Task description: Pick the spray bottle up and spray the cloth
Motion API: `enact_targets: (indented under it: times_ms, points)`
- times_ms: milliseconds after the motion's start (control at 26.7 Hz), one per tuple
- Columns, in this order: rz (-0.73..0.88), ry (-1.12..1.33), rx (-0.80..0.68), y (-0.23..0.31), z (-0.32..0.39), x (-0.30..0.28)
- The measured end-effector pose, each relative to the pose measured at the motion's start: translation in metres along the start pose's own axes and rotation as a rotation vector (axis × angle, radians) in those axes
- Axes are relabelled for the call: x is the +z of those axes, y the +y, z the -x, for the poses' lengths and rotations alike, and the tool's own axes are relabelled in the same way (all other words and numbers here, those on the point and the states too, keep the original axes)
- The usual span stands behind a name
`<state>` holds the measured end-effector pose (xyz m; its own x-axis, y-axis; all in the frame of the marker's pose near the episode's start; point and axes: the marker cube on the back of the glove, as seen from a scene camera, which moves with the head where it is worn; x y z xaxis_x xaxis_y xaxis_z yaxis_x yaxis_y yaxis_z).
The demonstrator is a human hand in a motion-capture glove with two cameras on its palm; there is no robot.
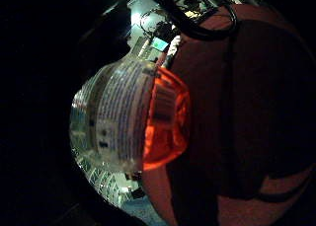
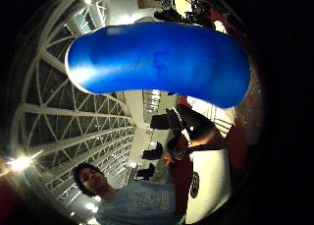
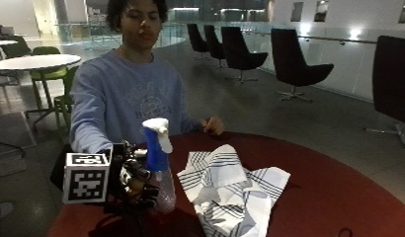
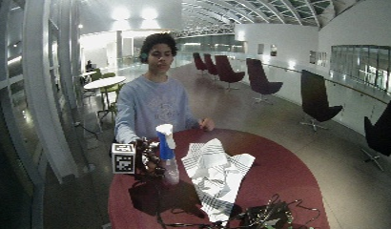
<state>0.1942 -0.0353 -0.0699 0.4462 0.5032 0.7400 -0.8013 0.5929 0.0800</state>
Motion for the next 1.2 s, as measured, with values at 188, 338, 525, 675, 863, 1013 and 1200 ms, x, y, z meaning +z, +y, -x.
enact_targets:
  times_ms: [188, 338, 525, 675, 863, 1013, 1200]
  points:
    - [0.005, 0.004, -0.007, -0.007, -0.002, 0.006]
    - [-0.010, 0.018, -0.017, -0.010, -0.002, 0.012]
    - [-0.044, 0.018, -0.029, -0.012, -0.003, 0.016]
    - [-0.062, 0.048, -0.049, -0.012, -0.003, 0.016]
    - [-0.066, 0.084, -0.083, -0.017, 0.002, 0.015]
    - [0.063, 0.089, -0.108, -0.014, 0.017, 0.013]
    - [0.268, 0.117, -0.047, -0.011, 0.044, 0.008]
